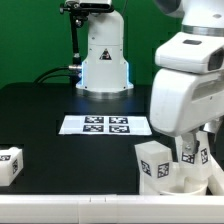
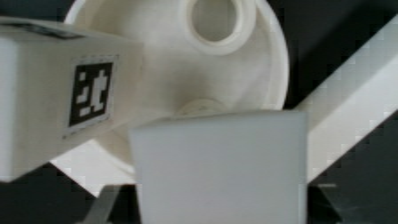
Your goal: Assemble stool
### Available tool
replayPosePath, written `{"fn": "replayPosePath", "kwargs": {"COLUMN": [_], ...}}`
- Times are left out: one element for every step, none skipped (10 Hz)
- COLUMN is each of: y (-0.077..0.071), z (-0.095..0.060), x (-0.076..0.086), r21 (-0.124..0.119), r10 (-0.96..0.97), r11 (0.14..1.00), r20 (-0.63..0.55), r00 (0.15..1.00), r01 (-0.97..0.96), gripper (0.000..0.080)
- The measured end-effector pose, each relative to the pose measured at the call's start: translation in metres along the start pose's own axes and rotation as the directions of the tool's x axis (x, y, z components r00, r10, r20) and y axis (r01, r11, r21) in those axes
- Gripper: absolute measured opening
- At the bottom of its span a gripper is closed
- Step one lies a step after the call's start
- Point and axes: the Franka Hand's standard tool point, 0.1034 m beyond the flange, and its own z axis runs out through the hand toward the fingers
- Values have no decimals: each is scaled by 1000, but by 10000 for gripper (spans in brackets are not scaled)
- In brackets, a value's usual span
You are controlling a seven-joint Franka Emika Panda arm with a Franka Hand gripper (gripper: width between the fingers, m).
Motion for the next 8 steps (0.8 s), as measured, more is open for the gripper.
{"fn": "replayPosePath", "kwargs": {"y": [0, -2, -1, -2, -2, -2, -2, -3], "z": [0, 2, 1, 1, 1, 1, 1, 0], "x": [0, 1, 3, 4, 4, 4, 4, 8], "r21": [1, 21, 40, 41, 44, 45, 48, 75], "r10": [118, 343, 452, 470, 547, 594, 641, 792], "r11": [993, 939, 892, 882, 836, 804, 767, 609], "r20": [-1, -11, -24, -23, -19, -17, -14, -5], "r00": [993, 939, 892, 882, 837, 804, 767, 611], "r01": [-118, -343, -451, -469, -546, -593, -640, -789], "gripper": [338, 338, 338, 338, 338, 338, 338, 338]}}
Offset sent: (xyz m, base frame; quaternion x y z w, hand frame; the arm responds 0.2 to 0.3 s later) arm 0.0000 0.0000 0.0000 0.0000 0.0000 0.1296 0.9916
